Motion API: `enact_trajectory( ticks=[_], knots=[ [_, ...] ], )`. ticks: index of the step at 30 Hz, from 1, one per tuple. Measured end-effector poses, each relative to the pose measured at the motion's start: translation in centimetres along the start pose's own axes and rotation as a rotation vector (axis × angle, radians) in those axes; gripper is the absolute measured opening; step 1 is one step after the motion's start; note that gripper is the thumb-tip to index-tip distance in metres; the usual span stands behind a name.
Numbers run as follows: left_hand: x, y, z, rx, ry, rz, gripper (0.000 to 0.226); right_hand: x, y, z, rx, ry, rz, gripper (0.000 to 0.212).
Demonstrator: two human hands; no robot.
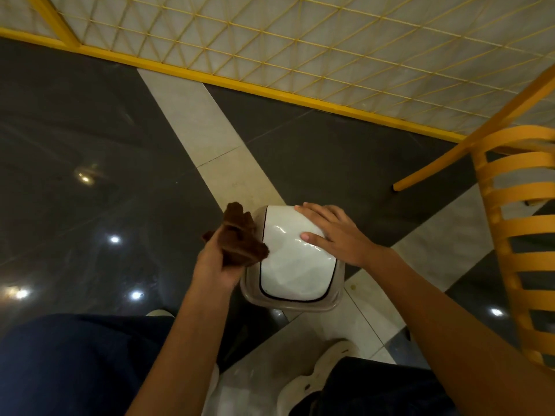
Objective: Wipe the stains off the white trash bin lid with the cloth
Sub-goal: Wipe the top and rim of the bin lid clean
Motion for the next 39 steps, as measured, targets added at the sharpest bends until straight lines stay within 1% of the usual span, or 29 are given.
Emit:
enact_trajectory(
  ticks=[1,2,3,4,6,7,9,10,12,14,16,18,21,24,25,27,28,30,32,34,36,39],
  knots=[
    [0.3,-0.3,-0.2,-0.026,-0.003,-0.007,0.022,0.0,0.0,0.0,0.003,-0.006,-0.005,0.062],
    [0.6,-0.4,-0.2,-0.083,0.037,-0.059,0.019,0.0,0.1,0.1,0.005,-0.009,-0.01,0.062],
    [0.8,0.0,-0.3,-0.164,0.104,-0.164,0.013,0.0,0.0,0.2,0.011,-0.009,-0.014,0.063],
    [1.2,0.8,-0.6,-0.257,0.163,-0.308,0.007,0.0,-0.1,0.2,0.019,-0.008,-0.02,0.062],
    [1.4,2.0,-1.6,-0.505,0.23,-0.588,0.004,-0.1,-0.3,0.1,0.034,-0.014,-0.055,0.06],
    [1.2,2.0,-2.1,-0.64,0.245,-0.67,0.007,-0.1,-0.3,0.0,0.031,-0.013,-0.083,0.058],
    [0.0,0.9,-2.9,-0.862,0.196,-0.747,0.024,-0.1,-0.3,-0.4,-0.007,0.01,-0.121,0.058],
    [-0.9,0.3,-3.1,-0.915,0.166,-0.769,0.027,0.0,-0.4,-0.5,-0.033,0.027,-0.127,0.059],
    [-2.4,0.0,-3.8,-0.938,0.141,-0.809,0.026,0.1,-0.3,-0.6,-0.075,0.045,-0.132,0.066],
    [-3.8,0.7,-4.9,-0.998,0.146,-0.802,0.024,0.1,-0.3,-0.5,-0.09,0.051,-0.137,0.072],
    [-5.0,1.7,-5.7,-1.056,0.164,-0.764,0.022,0.0,-0.4,-0.5,-0.085,0.058,-0.135,0.074],
    [-5.1,1.9,-5.7,-1.053,0.172,-0.747,0.02,-0.1,-0.4,-0.5,-0.084,0.06,-0.138,0.075],
    [-3.1,-0.3,-3.7,-0.912,0.11,-0.811,0.017,0.1,-0.4,-0.7,-0.102,0.06,-0.142,0.075],
    [-1.3,-2.3,-1.6,-0.858,0.101,-0.956,0.027,0.1,-0.5,-0.6,-0.095,0.057,-0.142,0.076],
    [-1.2,-2.2,-1.7,-0.851,0.109,-0.97,0.028,0.1,-0.6,-0.6,-0.091,0.055,-0.141,0.076],
    [-2.0,-1.2,-2.8,-0.84,0.122,-0.899,0.024,0.0,-0.7,-0.4,-0.106,0.054,-0.15,0.075],
    [-2.5,-0.4,-3.7,-0.872,0.135,-0.854,0.021,-0.1,-0.7,-0.3,-0.117,0.062,-0.157,0.075],
    [-3.6,1.2,-5.6,-1.008,0.159,-0.79,0.018,-0.1,-0.6,-0.1,-0.118,0.074,-0.16,0.075],
    [-4.6,2.2,-6.5,-1.064,0.156,-0.722,0.021,0.0,-0.7,-0.2,-0.105,0.062,-0.157,0.076],
    [-4.7,2.5,-5.7,-0.981,0.176,-0.634,0.023,0.0,-0.8,-0.4,-0.097,0.051,-0.157,0.077],
    [-4.6,1.8,-3.6,-0.786,0.183,-0.559,0.024,0.0,-0.8,-0.5,-0.084,0.049,-0.158,0.077],
    [-4.0,-1.1,1.3,-0.616,0.272,-0.52,0.032,0.0,-0.8,-0.5,-0.069,0.056,-0.153,0.077]
  ],
)
Point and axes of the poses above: each hand's wrist, its own x-axis away from the middle knuckle, its own z-axis out of the back of the hand, y = z × x, the point moved 6 cm from there along -x, towards the middle knuckle, and after that the axes turned 8 degrees about z, right-handed, at the moved point
